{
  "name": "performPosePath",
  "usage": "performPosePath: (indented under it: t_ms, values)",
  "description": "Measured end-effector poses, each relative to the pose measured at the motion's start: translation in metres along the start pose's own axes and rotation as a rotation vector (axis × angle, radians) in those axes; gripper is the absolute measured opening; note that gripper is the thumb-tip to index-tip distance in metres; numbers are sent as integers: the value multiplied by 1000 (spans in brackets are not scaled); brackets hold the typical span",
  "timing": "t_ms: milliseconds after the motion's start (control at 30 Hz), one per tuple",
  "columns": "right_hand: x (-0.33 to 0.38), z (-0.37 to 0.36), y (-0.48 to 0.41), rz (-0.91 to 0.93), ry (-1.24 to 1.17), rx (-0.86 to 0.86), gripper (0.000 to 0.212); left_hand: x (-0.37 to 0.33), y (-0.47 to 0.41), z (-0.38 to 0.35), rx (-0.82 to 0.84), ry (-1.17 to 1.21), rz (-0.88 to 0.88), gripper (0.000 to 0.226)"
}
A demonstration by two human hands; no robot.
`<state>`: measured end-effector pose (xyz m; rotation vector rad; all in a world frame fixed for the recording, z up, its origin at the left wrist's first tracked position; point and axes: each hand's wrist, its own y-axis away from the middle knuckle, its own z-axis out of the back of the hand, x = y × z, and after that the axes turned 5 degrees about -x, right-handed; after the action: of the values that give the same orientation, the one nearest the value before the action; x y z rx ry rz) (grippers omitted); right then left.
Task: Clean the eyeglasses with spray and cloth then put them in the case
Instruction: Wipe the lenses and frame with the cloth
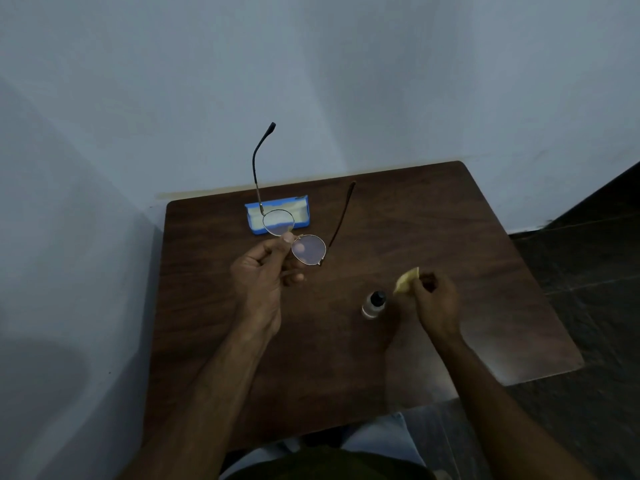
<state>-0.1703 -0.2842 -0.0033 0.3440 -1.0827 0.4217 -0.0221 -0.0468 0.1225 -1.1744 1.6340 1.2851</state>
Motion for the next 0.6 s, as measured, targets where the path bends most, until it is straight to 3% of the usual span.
performPosePath:
  t_ms: [133,400,600]
  values:
    - [64,15,14,68,-219,69,6,-3,-1,-3,-17,15,-11,11]
    - [143,12,52,138,-338,297,3,-11,4,-6,-33,-49,-115,11]
    - [165,-17,77,193,-419,344,5,-14,10,-10,-56,-76,-159,19]
